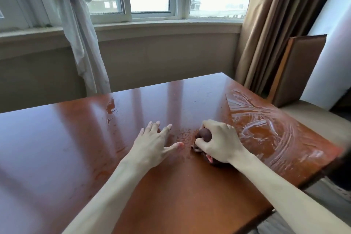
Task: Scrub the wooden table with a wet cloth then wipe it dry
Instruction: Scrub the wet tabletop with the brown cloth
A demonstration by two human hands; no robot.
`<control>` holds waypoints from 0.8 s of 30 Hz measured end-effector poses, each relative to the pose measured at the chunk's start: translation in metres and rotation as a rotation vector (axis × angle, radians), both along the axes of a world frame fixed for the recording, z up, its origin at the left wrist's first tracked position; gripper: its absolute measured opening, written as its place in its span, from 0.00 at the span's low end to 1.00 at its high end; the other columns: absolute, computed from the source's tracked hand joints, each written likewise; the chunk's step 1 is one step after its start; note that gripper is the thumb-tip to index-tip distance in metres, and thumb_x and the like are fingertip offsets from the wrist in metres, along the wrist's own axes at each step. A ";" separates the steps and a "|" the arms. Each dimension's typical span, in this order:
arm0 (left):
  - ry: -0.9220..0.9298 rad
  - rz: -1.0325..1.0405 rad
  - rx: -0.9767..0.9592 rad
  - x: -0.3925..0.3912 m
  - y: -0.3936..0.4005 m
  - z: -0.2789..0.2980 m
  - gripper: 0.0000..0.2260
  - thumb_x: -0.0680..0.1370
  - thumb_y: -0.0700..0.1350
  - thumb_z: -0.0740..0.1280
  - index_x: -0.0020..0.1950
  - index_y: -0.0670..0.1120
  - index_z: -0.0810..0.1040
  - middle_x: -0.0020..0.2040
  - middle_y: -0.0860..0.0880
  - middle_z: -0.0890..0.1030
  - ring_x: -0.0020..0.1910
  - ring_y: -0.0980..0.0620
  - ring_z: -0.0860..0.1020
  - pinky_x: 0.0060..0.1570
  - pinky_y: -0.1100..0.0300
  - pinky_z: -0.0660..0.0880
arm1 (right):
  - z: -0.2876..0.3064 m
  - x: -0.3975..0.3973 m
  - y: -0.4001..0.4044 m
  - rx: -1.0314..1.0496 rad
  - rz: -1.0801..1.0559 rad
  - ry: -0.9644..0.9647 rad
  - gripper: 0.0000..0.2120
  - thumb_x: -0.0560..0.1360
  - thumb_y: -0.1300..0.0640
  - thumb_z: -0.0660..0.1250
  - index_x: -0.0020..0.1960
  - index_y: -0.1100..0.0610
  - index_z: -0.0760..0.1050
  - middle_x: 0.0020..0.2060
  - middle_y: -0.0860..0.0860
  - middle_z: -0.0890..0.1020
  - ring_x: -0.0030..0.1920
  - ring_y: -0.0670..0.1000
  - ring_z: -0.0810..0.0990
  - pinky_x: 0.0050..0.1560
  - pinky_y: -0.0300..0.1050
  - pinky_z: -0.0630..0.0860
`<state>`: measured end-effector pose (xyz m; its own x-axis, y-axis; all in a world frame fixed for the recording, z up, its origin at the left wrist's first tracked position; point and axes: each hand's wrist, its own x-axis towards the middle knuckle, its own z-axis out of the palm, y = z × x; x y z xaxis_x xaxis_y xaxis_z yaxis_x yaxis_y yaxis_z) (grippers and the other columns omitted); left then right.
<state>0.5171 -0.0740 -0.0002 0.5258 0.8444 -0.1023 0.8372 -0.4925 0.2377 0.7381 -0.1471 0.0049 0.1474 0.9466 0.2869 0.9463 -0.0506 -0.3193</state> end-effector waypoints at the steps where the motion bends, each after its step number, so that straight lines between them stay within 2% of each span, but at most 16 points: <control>1: -0.001 0.002 0.011 0.008 0.009 0.000 0.37 0.77 0.73 0.53 0.82 0.57 0.54 0.82 0.44 0.54 0.81 0.44 0.50 0.79 0.46 0.50 | -0.001 0.006 -0.001 -0.020 0.025 0.008 0.13 0.68 0.41 0.67 0.40 0.51 0.73 0.35 0.45 0.78 0.37 0.50 0.75 0.38 0.45 0.71; 4: 0.017 -0.011 0.069 0.034 0.029 -0.005 0.34 0.79 0.70 0.54 0.81 0.56 0.58 0.79 0.43 0.61 0.79 0.43 0.57 0.77 0.44 0.58 | 0.008 0.038 0.039 0.019 -0.094 -0.007 0.12 0.71 0.42 0.68 0.40 0.50 0.74 0.38 0.45 0.80 0.40 0.52 0.79 0.39 0.45 0.72; 6: 0.038 -0.006 0.078 0.048 0.033 -0.007 0.32 0.79 0.69 0.54 0.81 0.57 0.58 0.79 0.43 0.59 0.79 0.40 0.56 0.75 0.39 0.58 | 0.007 0.052 0.064 0.046 -0.179 0.014 0.10 0.73 0.42 0.67 0.41 0.48 0.74 0.40 0.47 0.82 0.41 0.52 0.79 0.41 0.43 0.70; 8: 0.063 0.005 0.037 0.060 0.037 -0.009 0.33 0.79 0.70 0.53 0.81 0.60 0.54 0.81 0.43 0.54 0.80 0.37 0.52 0.75 0.35 0.56 | 0.003 0.052 0.067 0.042 -0.133 -0.027 0.11 0.72 0.41 0.66 0.41 0.48 0.73 0.39 0.47 0.81 0.40 0.52 0.79 0.40 0.43 0.72; 10: 0.131 0.005 0.007 0.066 0.042 -0.010 0.33 0.78 0.72 0.52 0.81 0.63 0.53 0.81 0.42 0.53 0.79 0.34 0.53 0.73 0.33 0.58 | -0.005 0.056 0.061 0.040 -0.064 -0.027 0.13 0.70 0.39 0.65 0.39 0.48 0.71 0.37 0.46 0.78 0.38 0.52 0.77 0.38 0.45 0.73; 13: 0.183 0.007 0.033 0.076 0.054 0.000 0.29 0.79 0.69 0.54 0.78 0.61 0.61 0.74 0.42 0.65 0.73 0.35 0.63 0.68 0.34 0.66 | -0.001 0.082 0.093 0.029 -0.129 0.002 0.13 0.71 0.40 0.66 0.38 0.48 0.71 0.36 0.46 0.78 0.39 0.53 0.77 0.39 0.46 0.71; 15: 0.172 -0.008 0.111 0.088 0.060 0.006 0.25 0.81 0.65 0.55 0.76 0.57 0.65 0.73 0.44 0.67 0.74 0.36 0.63 0.67 0.34 0.66 | 0.001 0.101 0.125 0.037 -0.226 0.015 0.12 0.72 0.42 0.67 0.37 0.49 0.70 0.36 0.47 0.77 0.40 0.55 0.76 0.41 0.45 0.68; 17: 0.149 -0.007 0.111 0.100 0.071 0.008 0.27 0.82 0.65 0.55 0.78 0.57 0.61 0.79 0.43 0.59 0.78 0.35 0.55 0.71 0.32 0.62 | 0.000 0.117 0.157 0.042 -0.275 -0.003 0.12 0.71 0.43 0.67 0.38 0.51 0.72 0.36 0.49 0.77 0.41 0.58 0.76 0.41 0.46 0.68; 20: 0.218 0.031 -0.019 0.117 0.096 0.008 0.37 0.77 0.73 0.53 0.82 0.61 0.47 0.83 0.43 0.44 0.80 0.33 0.44 0.71 0.27 0.55 | -0.002 0.142 0.199 0.031 -0.315 -0.008 0.11 0.71 0.43 0.66 0.41 0.51 0.74 0.40 0.51 0.81 0.43 0.59 0.76 0.44 0.47 0.70; 24: 0.290 0.093 -0.140 0.126 0.119 0.005 0.45 0.69 0.79 0.54 0.80 0.65 0.38 0.82 0.44 0.37 0.80 0.32 0.41 0.70 0.26 0.55 | -0.004 0.182 0.260 0.052 -0.370 0.043 0.08 0.71 0.44 0.66 0.44 0.48 0.78 0.47 0.50 0.84 0.51 0.60 0.81 0.49 0.47 0.73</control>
<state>0.6432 0.0448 0.0048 0.3791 0.8547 -0.3546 0.9198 -0.3901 0.0431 0.9203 0.1126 0.0013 0.4897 0.8114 0.3190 0.8526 -0.3692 -0.3698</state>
